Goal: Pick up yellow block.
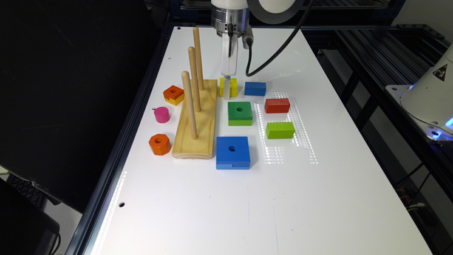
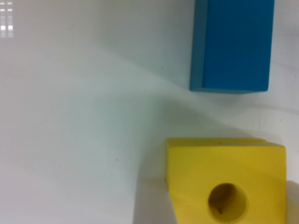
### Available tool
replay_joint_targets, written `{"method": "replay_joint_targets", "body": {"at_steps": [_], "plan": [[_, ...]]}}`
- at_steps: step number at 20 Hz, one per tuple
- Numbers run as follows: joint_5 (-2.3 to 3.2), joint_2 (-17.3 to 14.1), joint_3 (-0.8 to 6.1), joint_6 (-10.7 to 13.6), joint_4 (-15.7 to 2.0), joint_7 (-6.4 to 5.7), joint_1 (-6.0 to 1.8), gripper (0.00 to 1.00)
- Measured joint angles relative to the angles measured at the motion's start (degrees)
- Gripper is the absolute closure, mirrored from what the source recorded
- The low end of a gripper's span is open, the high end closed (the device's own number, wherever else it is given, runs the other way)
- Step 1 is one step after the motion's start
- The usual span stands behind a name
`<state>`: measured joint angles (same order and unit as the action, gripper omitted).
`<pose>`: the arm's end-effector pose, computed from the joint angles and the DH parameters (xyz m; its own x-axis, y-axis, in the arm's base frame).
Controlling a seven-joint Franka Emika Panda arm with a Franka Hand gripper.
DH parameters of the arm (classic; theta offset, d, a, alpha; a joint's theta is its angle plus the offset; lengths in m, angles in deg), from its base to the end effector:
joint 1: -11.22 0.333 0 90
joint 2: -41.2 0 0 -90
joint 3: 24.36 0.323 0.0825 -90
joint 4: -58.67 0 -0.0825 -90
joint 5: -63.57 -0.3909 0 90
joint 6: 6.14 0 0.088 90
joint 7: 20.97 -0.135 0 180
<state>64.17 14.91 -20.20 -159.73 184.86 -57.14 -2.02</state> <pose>0.5549 -0.0866 0.1449 0.7051 -0.7091 0.0006 -0.7087 -0.7047 -0.0342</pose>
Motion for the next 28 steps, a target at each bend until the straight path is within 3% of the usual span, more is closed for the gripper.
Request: {"method": "replay_joint_targets", "body": {"at_steps": [12,18,20,25,28], "plan": [[-0.01,0.6,0.01,0.1,0.11,0.01,-0.04,1.0],[-0.13,6.0,0.1,5.2,0.57,0.01,-0.05,1.0],[-0.14,7.0,0.12,5.7,1.2,0.01,-0.06,1.0],[-0.14,9.0,0.12,4.0,5.74,0.01,-0.11,1.0],[-0.2,11.7,0.13,5.3,6.53,0.01,-0.11,1.0]]}}
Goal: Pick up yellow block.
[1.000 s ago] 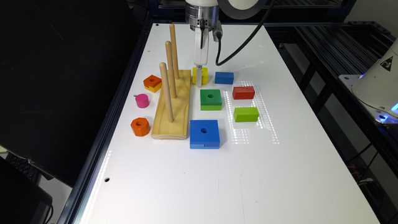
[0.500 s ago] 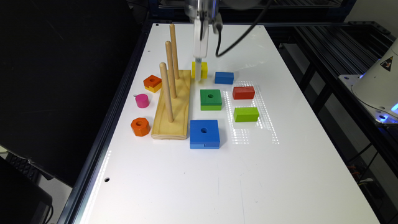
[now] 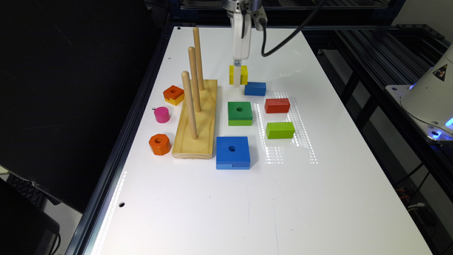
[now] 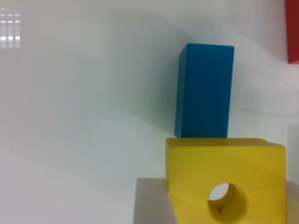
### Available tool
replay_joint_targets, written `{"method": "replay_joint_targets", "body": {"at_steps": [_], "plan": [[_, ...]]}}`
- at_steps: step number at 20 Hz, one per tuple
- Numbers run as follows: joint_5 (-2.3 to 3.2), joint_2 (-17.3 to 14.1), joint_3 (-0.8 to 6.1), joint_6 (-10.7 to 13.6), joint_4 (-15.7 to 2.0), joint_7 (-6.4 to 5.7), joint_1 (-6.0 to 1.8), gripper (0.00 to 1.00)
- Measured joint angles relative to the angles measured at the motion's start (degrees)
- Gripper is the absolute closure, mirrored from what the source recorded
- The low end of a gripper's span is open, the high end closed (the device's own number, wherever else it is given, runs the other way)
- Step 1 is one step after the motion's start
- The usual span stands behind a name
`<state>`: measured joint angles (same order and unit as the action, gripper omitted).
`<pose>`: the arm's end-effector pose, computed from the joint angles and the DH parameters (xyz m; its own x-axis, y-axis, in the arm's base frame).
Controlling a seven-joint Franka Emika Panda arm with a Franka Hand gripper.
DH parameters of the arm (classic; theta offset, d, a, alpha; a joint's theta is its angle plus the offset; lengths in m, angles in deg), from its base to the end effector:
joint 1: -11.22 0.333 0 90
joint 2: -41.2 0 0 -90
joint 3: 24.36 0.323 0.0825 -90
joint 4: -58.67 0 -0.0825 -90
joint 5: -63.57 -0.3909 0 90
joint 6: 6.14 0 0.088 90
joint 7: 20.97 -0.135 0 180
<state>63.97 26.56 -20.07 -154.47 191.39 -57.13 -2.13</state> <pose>0.5257 -0.0827 0.2069 0.7067 -0.7075 0.0054 -0.7072 -0.7066 -0.0227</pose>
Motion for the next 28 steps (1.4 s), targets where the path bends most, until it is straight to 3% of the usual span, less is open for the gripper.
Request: {"method": "replay_joint_targets", "body": {"at_steps": [4,8,13,19,24,28], "plan": [[-0.14,3.8,0.11,3.1,0.49,0.0,0.0,1.0],[-0.18,5.0,0.19,3.5,0.79,0.0,0.0,1.0],[-0.45,9.1,0.31,7.4,0.72,0.0,0.0,1.0],[-0.51,9.8,0.36,8.0,0.48,0.0,0.0,1.0],[-0.82,13.2,0.42,11.8,-0.24,0.0,0.01,1.0],[-0.93,13.8,0.43,12.5,-0.22,0.0,0.01,1.0]]}}
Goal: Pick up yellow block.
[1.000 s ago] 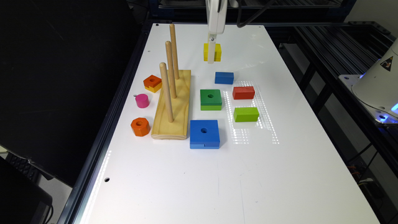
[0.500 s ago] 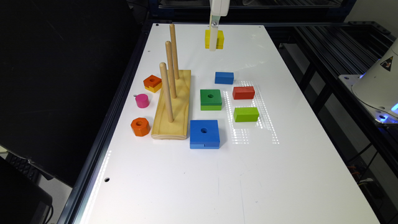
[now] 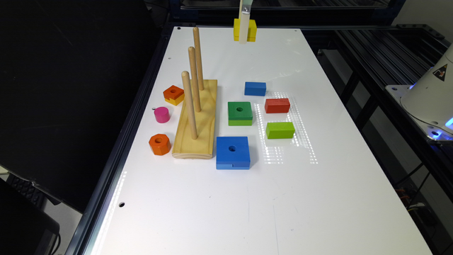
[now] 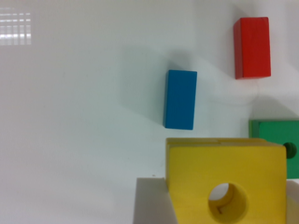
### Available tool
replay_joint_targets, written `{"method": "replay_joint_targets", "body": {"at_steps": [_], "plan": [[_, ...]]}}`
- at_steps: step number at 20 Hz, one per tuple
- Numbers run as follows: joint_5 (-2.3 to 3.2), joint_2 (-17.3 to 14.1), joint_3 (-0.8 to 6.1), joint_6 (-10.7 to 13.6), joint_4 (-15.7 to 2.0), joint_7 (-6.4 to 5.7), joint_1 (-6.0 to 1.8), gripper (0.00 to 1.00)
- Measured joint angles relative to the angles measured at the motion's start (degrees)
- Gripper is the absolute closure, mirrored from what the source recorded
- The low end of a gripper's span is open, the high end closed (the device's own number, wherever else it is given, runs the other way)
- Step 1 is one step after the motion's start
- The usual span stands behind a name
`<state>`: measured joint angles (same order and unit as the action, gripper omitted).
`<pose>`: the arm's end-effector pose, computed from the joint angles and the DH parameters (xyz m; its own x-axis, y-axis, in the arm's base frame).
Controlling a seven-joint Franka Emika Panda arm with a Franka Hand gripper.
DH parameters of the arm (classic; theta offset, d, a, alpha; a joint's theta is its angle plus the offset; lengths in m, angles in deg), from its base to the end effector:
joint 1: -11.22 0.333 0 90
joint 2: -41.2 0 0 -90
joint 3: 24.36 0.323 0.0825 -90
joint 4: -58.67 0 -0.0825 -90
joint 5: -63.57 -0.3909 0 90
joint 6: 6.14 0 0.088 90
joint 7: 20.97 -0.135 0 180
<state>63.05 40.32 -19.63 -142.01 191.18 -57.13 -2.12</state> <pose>0.5161 -0.0778 0.3151 0.7047 -0.7088 0.0303 -0.7081 -0.7054 -0.0319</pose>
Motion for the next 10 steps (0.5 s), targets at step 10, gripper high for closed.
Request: {"method": "replay_joint_targets", "body": {"at_steps": [10], "plan": [[-0.23,3.8,0.01,5.1,-1.75,0.01,0.0,1.0]]}}
